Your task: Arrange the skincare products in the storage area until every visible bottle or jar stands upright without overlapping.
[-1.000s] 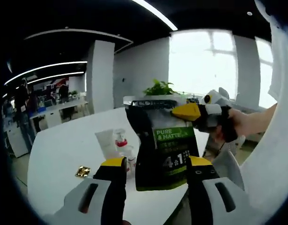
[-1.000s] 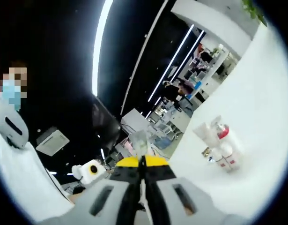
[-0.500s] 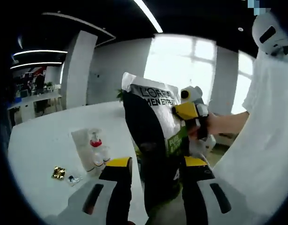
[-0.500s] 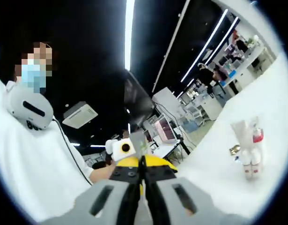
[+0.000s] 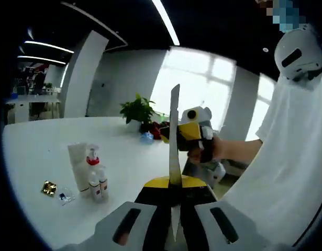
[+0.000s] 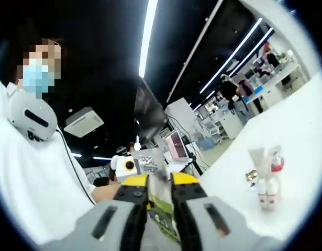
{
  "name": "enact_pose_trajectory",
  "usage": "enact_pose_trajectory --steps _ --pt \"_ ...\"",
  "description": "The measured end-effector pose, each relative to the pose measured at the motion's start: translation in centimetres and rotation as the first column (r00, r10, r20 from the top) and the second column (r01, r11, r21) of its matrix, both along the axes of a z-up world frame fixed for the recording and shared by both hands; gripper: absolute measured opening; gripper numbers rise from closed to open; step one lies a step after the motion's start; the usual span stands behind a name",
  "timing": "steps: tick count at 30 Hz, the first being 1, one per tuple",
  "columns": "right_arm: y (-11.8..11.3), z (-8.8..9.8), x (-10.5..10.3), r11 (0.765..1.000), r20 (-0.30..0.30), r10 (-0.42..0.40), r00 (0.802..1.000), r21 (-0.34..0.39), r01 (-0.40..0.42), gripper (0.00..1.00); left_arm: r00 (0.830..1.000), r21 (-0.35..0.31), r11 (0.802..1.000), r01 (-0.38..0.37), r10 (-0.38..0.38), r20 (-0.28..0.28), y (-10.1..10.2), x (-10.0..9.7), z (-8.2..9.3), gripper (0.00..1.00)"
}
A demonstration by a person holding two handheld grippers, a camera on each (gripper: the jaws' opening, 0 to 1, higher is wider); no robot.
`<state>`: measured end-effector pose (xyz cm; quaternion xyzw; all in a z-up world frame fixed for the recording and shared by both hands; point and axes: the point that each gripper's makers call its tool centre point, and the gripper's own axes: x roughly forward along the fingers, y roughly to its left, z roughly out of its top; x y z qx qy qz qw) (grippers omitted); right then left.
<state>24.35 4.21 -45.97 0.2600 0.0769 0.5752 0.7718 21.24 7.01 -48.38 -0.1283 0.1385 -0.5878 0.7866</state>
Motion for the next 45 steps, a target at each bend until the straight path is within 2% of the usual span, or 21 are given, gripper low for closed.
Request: enact_pose_trajectory --steps 2,3,6,10,11,12,13,15,20,22,25,28,29,32,35,37,38,39,41,42,45 --pt "0.8 -0.6 -0.5 1.0 -0.006 0.004 1.0 -0.008 -0.004 0.46 1.0 -0.048 0.999 -0.004 0.004 -0.01 0.1 0.2 0.9 0.0" --pt "1.1 -0.9 -0.8 1.0 -0.017 0.019 1.0 -0.005 -0.019 0.45 1.0 -0.069 0.998 -0.013 0.012 -0.017 0.3 0.5 1.3 0.0" --pt "2.1 -1.9 -1.6 0.998 -0.088 0.05 0.995 0.031 -0.048 0.34 1.0 -0.096 0.995 -0.021 0.019 -0.023 0.7 0.8 2.1 0.0" --pt "1.9 -2.0 -0.7 0.994 -0.137 -0.008 0.991 0.11 0.024 0.28 0.999 -0.108 0.993 -0.037 0.033 -0.036 1.4 1.3 2.3 0.0" --pt "1.8 -1.9 -0.3 0.989 -0.164 -0.023 0.986 0.141 0.046 0.22 0.998 -0.123 0.991 -0.05 0.043 -0.052 1.8 1.6 2.3 0.0" --pt "1.7 -1.8 -0.1 0.985 -0.183 -0.024 0.983 0.163 0.055 0.09 0.996 -0.136 0.988 -0.066 0.057 -0.072 2.0 1.9 2.4 0.0" --pt "1.8 -1.1 -0.7 0.977 -0.162 0.028 0.986 0.214 0.007 0.04 0.991 -0.148 0.983 -0.105 0.09 -0.101 2.6 2.7 2.2 0.0" --pt "2.3 -1.2 -0.7 0.98 -0.171 0.007 0.985 0.195 0.027 0.02 0.987 -0.152 0.982 -0.111 0.091 -0.136 2.9 3.0 1.8 0.0" --pt "3.0 -1.8 -0.7 0.97 -0.222 0.046 0.974 0.242 0.009 0.01 0.988 -0.159 0.978 -0.133 0.119 -0.095 3.8 3.5 1.0 0.02" --pt "3.3 -1.9 -0.7 0.964 -0.252 0.061 0.966 0.264 0.008 0.01 0.987 -0.162 0.977 -0.137 0.122 -0.102 4.3 3.6 0.5 0.05" --pt "3.9 -1.8 -0.4 0.942 -0.298 0.072 0.952 0.335 0.034 0.01 0.978 -0.179 0.975 -0.131 0.098 -0.185 4.7 3.2 -0.7 0.1" --pt "4.3 -2.0 0.2 0.921 -0.347 0.071 0.935 0.382 0.072 0.01 0.969 -0.195 0.97 -0.143 0.097 -0.225 5.0 2.6 -1.5 0.15" --pt "4.5 -2.4 0.4 0.921 -0.359 0.068 0.931 0.38 0.079 0.01 0.961 -0.201 0.967 -0.155 0.1 -0.258 5.1 2.3 -2.0 0.15" --pt "5.4 -3.6 0.7 0.934 -0.398 0.054 0.916 0.344 0.094 0.01 0.948 -0.201 0.961 -0.192 0.129 -0.29 5.6 2.1 -3.2 0.11" --pt "5.9 -5.1 1.1 0.948 -0.443 0.029 0.896 0.296 0.116 0.01 0.915 -0.216 0.945 -0.244 0.151 -0.375 6.2 2.1 -4.1 0.07" --pt "6.2 -6.3 1.3 0.963 -0.448 -0.017 0.894 0.233 0.135 0.01 0.88 -0.273 0.918 -0.289 0.142 -0.453 6.7 2.3 -4.0 0.0" --pt "6.4 -6.1 1.4 0.961 -0.452 -0.012 0.892 0.241 0.135 0.01 0.855 -0.27 0.912 -0.309 0.142 -0.499 6.8 2.4 -4.6 0.0" --pt "6.5 -6.9 1.7 0.97 -0.463 -0.045 0.885 0.193 0.15 0.02 0.848 -0.251 0.913 -0.323 0.161 -0.506 6.9 2.5 -5.2 0.0" --pt "6.5 -7.8 2.2 0.98 -0.432 -0.1 0.896 0.115 0.164 0.04 0.846 -0.247 0.909 -0.336 0.176 -0.503 6.9 2.7 -5.7 0.0" --pt "6.5 -8.3 2.3 0.984 -0.418 -0.119 0.9 0.071 0.163 0.06 0.832 -0.246 0.904 -0.349 0.178 -0.526 6.9 2.8 -5.9 0.0" --pt "6.4 -9.1 2.6 0.987 -0.382 -0.152 0.911 -0.016 0.158 0.14 0.814 -0.247 0.898 -0.364 0.178 -0.552 6.8 3.1 -6.3 0.0"
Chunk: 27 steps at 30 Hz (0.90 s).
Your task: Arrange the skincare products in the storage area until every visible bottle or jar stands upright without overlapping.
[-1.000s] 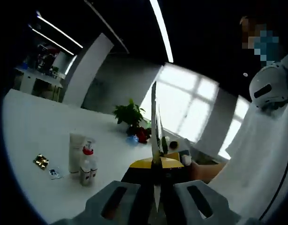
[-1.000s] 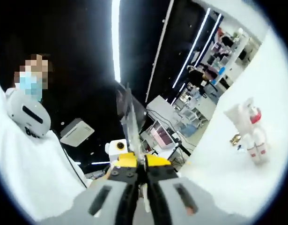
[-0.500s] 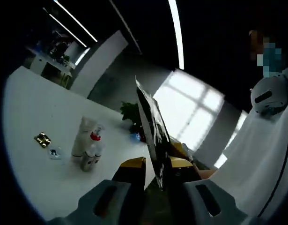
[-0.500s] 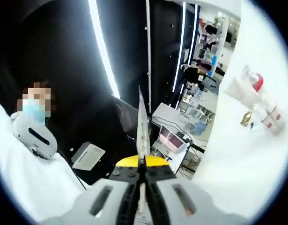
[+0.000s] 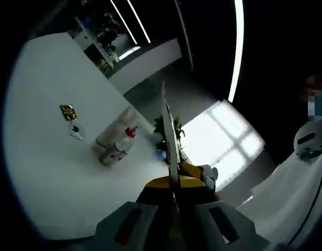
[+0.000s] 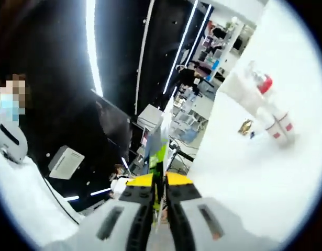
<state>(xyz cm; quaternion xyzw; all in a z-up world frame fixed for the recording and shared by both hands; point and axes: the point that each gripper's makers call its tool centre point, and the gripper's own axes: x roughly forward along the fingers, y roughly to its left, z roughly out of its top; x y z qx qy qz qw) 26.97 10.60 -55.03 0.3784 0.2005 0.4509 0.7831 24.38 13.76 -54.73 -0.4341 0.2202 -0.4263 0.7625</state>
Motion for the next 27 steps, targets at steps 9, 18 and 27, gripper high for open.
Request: enact_pose_trajectory --steps 9,18,27 --pt "-1.0 -1.8 0.5 0.987 0.067 -0.006 0.998 -0.158 0.016 0.42 0.996 0.013 1.0 -0.014 0.015 -0.088 0.0 1.2 -2.3 0.0" --pt "-2.1 -3.3 1.1 0.973 0.066 -0.045 0.997 -0.225 0.059 0.55 0.979 0.071 0.997 -0.043 0.056 -0.197 1.1 2.7 -6.0 0.0" --pt "-4.7 -4.1 2.3 0.953 0.087 -0.121 0.989 -0.268 0.14 0.62 0.952 0.13 0.99 -0.047 0.084 -0.295 1.1 3.9 -10.2 0.0"
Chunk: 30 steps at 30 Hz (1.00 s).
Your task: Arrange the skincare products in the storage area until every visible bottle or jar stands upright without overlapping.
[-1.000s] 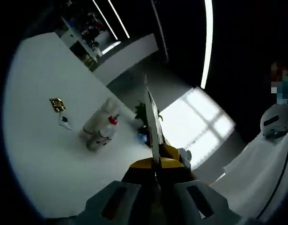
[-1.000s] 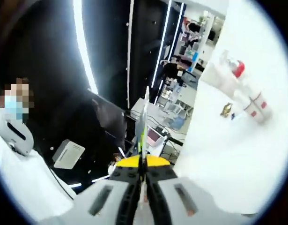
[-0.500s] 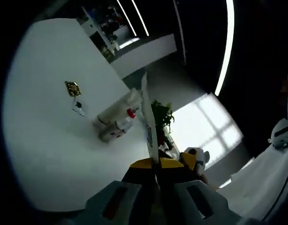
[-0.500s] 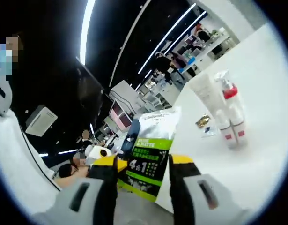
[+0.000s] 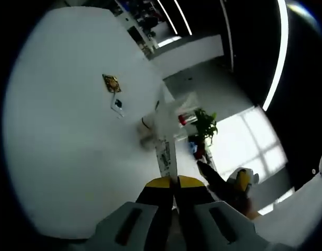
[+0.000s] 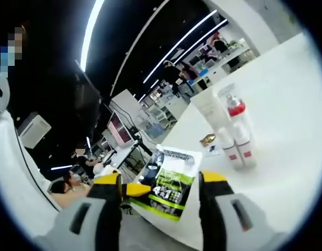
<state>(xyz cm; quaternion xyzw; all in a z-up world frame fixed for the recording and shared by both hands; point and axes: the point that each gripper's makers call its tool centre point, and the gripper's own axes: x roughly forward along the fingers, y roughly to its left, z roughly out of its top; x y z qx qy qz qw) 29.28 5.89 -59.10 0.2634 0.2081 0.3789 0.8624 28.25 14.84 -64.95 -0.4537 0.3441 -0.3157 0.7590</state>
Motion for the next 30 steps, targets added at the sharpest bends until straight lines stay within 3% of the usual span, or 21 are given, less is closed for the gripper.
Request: enact_pose_trajectory --steps 4,12,15,17,21,24,27,30 --pt "-1.3 -0.4 0.4 0.999 0.003 -0.041 0.999 -0.017 0.041 0.67 0.999 0.031 1.0 0.0 0.001 -0.037 -0.1 0.3 -1.8 0.0" --pt "-4.0 -1.0 0.8 0.993 0.0 -0.1 0.995 -0.06 0.1 0.7 0.996 0.065 0.998 -0.009 0.015 -0.093 -0.1 0.8 -3.7 0.0" --pt "-4.9 -1.1 1.0 0.99 0.003 -0.118 0.993 -0.071 0.118 0.7 0.993 0.093 0.996 -0.011 0.022 -0.118 0.0 0.9 -4.7 0.0" --pt "-5.5 -1.0 1.2 0.988 0.006 -0.138 0.99 -0.073 0.138 0.71 0.992 0.146 0.989 -0.002 0.02 -0.124 0.2 0.9 -5.5 0.0" --pt "-6.3 -0.9 1.7 0.985 0.007 -0.16 0.987 -0.07 0.16 0.72 0.996 0.302 0.953 0.015 0.013 -0.09 0.9 1.2 -6.5 0.0" --pt "-6.5 -0.8 1.9 0.984 0.008 -0.165 0.986 -0.072 0.165 0.72 0.997 0.427 0.904 0.026 0.006 -0.072 1.6 1.3 -7.4 0.0" --pt "-6.5 -0.8 1.9 0.984 0.007 -0.163 0.987 -0.07 0.163 0.72 0.998 0.453 0.891 0.021 0.009 -0.064 1.5 1.4 -7.5 0.01" --pt "-6.3 -0.9 1.9 0.985 0.006 -0.157 0.988 -0.071 0.158 0.72 0.998 0.53 0.847 0.046 -0.022 -0.051 1.9 1.3 -8.2 0.05"
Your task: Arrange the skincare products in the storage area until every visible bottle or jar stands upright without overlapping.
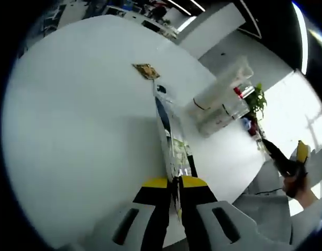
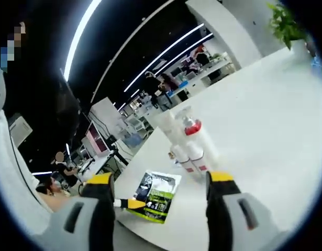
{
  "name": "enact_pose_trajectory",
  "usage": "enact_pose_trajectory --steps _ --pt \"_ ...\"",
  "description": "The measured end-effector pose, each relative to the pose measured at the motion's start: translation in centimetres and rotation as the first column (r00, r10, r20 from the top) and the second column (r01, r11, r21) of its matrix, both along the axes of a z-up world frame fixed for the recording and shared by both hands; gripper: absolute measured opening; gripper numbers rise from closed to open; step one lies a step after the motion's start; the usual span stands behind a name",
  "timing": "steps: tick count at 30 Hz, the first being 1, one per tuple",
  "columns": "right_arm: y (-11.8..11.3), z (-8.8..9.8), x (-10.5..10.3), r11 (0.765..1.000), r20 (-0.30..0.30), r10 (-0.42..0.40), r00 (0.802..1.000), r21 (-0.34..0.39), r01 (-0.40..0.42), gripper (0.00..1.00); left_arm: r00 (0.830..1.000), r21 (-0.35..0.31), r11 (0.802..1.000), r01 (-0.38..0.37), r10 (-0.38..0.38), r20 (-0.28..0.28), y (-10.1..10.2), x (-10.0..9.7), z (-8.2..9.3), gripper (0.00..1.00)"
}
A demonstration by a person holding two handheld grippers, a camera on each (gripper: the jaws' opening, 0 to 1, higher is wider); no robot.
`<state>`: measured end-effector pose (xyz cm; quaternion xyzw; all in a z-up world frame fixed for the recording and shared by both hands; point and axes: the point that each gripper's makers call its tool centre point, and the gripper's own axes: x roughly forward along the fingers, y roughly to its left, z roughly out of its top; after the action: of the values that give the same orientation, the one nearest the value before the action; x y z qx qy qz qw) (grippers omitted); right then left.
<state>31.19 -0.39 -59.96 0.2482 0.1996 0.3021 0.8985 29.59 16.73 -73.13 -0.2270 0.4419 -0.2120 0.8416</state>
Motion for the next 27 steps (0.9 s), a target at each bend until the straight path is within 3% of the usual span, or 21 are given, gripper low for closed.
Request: enact_pose_trajectory --steps 3,8,14,16,18,19,20,22,24,27 --pt "0.2 -0.1 -0.1 1.0 -0.002 0.003 1.0 0.003 -0.003 0.72 0.999 0.073 0.996 0.041 -0.042 0.018 0.2 -0.1 -0.5 0.1" --pt "0.2 -0.2 -0.2 1.0 -0.007 0.005 1.0 0.005 -0.004 0.71 0.988 0.223 0.967 0.126 -0.142 0.057 0.8 -0.3 -0.6 0.2" --pt "-0.1 -0.2 -0.2 1.0 -0.006 -0.004 1.0 0.004 0.004 0.71 0.962 0.399 0.897 0.188 -0.251 0.111 2.2 0.5 0.1 0.34" --pt "-0.1 -0.2 -0.3 1.0 -0.004 -0.005 1.0 0.002 0.005 0.71 0.938 0.46 0.858 0.228 -0.321 0.133 2.4 1.1 0.5 0.35" --pt "-0.2 -0.2 -0.4 1.0 -0.003 -0.006 1.0 -0.004 0.006 0.71 0.902 0.51 0.812 0.285 -0.407 0.144 2.2 1.6 0.7 0.39" --pt "-0.3 -0.2 -0.4 1.0 -0.002 -0.006 1.0 -0.006 0.006 0.72 0.883 0.529 0.791 0.308 -0.445 0.15 2.1 2.0 0.5 0.42" --pt "-0.3 -0.1 -0.4 1.0 0.001 -0.006 1.0 -0.011 0.006 0.72 0.852 0.551 0.761 0.342 -0.498 0.16 1.7 2.3 0.5 0.46" --pt "-0.5 -0.1 -0.5 1.0 0.003 -0.01 1.0 -0.017 0.01 0.72 0.813 0.567 0.723 0.394 -0.562 0.153 0.9 2.4 0.2 0.51" --pt "-0.7 -0.2 -0.5 1.0 0.002 -0.016 1.0 -0.02 0.016 0.72 0.801 0.556 0.72 0.414 -0.579 0.153 0.1 2.6 0.0 0.54" --pt "-1.1 -0.2 -0.6 0.999 0.001 -0.026 1.0 -0.028 0.026 0.72 0.8 0.547 0.721 0.426 -0.583 0.145 -0.4 2.9 -0.4 0.6"
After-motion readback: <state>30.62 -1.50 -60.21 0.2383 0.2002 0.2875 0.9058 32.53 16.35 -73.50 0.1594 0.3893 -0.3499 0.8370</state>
